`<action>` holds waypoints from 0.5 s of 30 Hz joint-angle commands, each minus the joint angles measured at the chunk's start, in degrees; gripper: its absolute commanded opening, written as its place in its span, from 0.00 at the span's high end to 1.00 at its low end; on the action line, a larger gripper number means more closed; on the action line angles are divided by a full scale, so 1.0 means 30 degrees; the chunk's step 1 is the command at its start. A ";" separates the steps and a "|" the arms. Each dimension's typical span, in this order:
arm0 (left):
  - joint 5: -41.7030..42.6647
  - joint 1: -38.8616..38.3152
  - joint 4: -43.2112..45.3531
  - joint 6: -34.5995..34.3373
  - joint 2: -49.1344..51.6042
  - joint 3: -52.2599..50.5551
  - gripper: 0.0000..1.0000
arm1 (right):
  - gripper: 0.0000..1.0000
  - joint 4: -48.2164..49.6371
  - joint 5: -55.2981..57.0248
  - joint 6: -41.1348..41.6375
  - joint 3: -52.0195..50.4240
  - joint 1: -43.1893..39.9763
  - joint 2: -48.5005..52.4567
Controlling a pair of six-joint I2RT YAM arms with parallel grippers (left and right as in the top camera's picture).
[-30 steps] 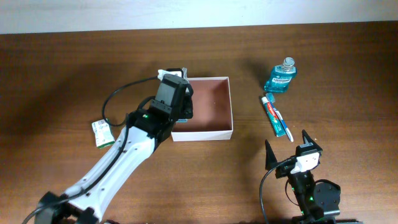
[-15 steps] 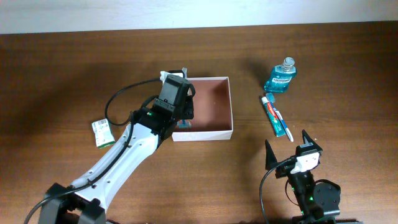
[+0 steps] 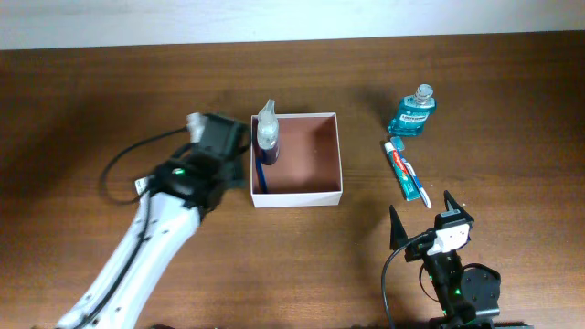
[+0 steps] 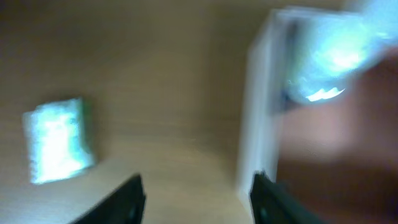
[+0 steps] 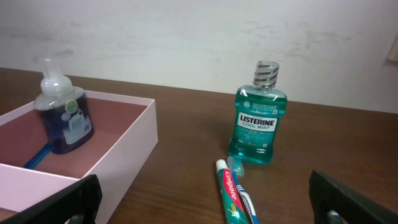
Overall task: Pack container
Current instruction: 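Carry the razor into the box and release it beside the soap bottle, then move the left gripper to the green Dettol soap bar and grasp it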
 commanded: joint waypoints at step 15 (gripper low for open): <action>0.3701 0.9872 0.0255 0.0321 -0.0306 -0.1530 0.16 | 0.01 -0.0095 -0.0029 0.0007 -0.0087 -0.0080 -0.0109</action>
